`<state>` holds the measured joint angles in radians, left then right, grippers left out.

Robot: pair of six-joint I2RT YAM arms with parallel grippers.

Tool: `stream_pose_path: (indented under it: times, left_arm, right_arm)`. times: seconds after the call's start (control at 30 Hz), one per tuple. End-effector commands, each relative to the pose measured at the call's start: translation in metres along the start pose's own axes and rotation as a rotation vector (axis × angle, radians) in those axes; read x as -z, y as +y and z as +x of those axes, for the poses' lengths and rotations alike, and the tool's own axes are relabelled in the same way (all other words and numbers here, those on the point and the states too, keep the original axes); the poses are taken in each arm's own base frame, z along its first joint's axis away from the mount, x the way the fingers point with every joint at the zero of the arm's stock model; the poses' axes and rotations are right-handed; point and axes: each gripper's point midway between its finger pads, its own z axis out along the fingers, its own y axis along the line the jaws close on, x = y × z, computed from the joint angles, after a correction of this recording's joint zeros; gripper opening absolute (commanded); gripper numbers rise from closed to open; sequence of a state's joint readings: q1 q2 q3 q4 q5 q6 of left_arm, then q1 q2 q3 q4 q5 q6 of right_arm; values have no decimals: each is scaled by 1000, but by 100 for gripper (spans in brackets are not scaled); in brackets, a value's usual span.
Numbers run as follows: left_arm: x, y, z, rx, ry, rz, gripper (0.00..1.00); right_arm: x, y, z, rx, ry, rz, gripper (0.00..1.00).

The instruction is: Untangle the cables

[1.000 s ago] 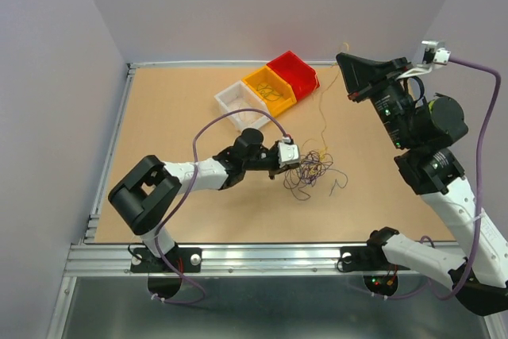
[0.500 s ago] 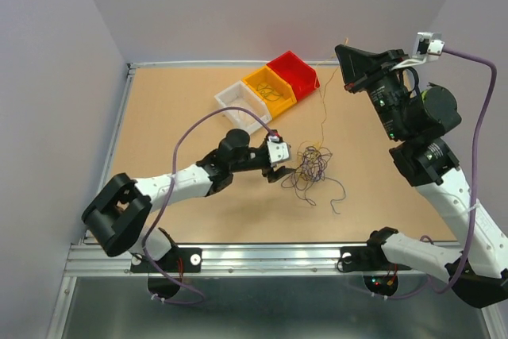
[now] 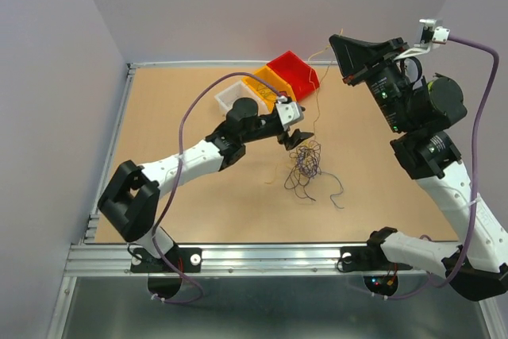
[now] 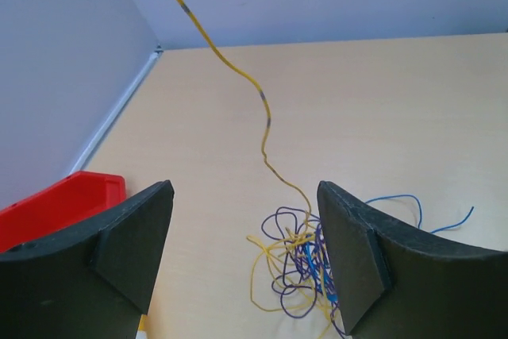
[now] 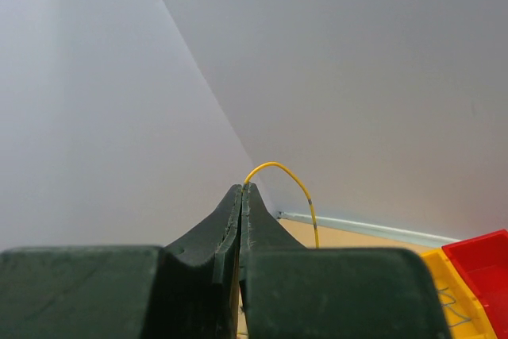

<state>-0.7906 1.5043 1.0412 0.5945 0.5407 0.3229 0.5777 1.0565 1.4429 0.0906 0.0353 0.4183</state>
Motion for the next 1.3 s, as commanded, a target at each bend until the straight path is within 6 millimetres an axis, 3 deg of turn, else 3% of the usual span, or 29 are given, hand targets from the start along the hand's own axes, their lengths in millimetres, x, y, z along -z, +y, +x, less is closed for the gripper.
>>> stream_pose_path:
  times: [0.0, 0.03, 0.2, 0.3, 0.33, 0.47, 0.57, 0.6, 0.93, 1.03, 1.07, 1.13, 1.17, 1.27]
  left_arm:
    - [-22, 3, 9, 77, 21, 25, 82]
    - [-26, 1, 13, 90, 29, 43, 81]
    - [-40, -16, 32, 146, 80, 162, 53]
    - [-36, -20, 26, 133, 65, 183, 18]
    - [-35, -17, 25, 128, 68, 164, 0]
    - [-24, -11, 3, 73, 42, 132, 0]
    - [-12, -12, -29, 45, -1, 141, 0]
    - [-10, -13, -34, 41, -6, 144, 0]
    - [10, 3, -109, -21, -84, 82, 0]
    - [19, 13, -143, -63, -111, 45, 0]
    - [24, 19, -166, -81, -133, 23, 0]
    - [30, 26, -191, -98, -158, -1, 0]
    - [35, 30, -214, -117, -192, -18, 0]
    - [38, 30, -223, -96, -194, -15, 0]
  right_arm:
    - [-3, 27, -36, -30, -87, -83, 1]
    - [-4, 28, -37, -35, -90, -87, 1]
    - [-6, 27, -37, -32, -90, -85, 1]
    - [-1, 22, -33, -25, -88, -67, 1]
    - [0, 19, -32, -20, -91, -52, 1]
    - [16, -2, -17, -1, -78, 23, 1]
    - [34, -27, 14, 4, -36, 98, 1]
    - [40, -39, 34, 9, -3, 128, 0]
    - [89, -88, 79, 30, 31, 286, 0]
    - [97, -107, 95, 47, 50, 353, 1]
    - [99, -114, 103, 56, 62, 378, 1]
    - [100, -117, 108, 61, 72, 386, 0]
    - [100, -117, 110, 61, 77, 382, 1]
    - [99, -117, 113, 62, 85, 377, 0]
